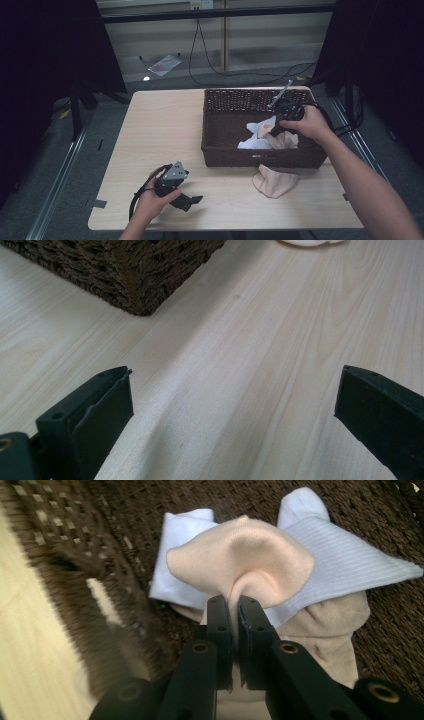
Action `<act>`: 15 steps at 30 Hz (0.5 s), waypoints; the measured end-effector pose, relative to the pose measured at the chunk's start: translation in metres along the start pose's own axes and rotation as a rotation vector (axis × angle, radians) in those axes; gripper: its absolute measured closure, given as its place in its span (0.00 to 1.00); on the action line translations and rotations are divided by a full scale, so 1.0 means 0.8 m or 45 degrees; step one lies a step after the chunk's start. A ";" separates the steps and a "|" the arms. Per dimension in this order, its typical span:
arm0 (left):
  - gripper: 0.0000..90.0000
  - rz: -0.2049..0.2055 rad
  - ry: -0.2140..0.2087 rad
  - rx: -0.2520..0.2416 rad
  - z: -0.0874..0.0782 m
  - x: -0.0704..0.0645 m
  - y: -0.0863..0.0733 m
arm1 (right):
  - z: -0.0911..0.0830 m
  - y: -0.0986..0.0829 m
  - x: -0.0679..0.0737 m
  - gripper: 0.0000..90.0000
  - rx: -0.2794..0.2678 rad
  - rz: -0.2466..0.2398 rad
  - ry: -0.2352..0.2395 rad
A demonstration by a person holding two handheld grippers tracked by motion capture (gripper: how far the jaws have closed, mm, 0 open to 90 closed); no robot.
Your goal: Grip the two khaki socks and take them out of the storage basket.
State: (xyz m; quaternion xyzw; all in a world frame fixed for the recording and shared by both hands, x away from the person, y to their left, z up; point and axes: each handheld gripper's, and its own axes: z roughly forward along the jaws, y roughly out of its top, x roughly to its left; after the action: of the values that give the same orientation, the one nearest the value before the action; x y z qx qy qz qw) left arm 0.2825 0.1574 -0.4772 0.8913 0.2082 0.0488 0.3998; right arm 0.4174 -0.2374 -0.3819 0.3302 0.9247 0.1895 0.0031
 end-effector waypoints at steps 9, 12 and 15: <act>0.02 0.002 -0.005 0.003 0.001 0.000 0.000 | -0.037 0.001 0.006 0.96 -0.040 -0.014 0.024; 0.02 0.009 0.000 0.015 0.000 0.000 0.000 | -0.048 0.001 0.008 0.96 -0.057 -0.016 0.029; 0.02 0.008 0.000 0.014 0.000 0.000 0.000 | -0.059 0.002 0.010 0.96 -0.073 -0.012 0.039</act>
State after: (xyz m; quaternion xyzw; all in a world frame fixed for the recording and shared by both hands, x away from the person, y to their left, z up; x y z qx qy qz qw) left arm 0.2823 0.1569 -0.4772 0.8942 0.2056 0.0489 0.3946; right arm 0.4059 -0.2482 -0.3363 0.3228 0.9203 0.2209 -0.0008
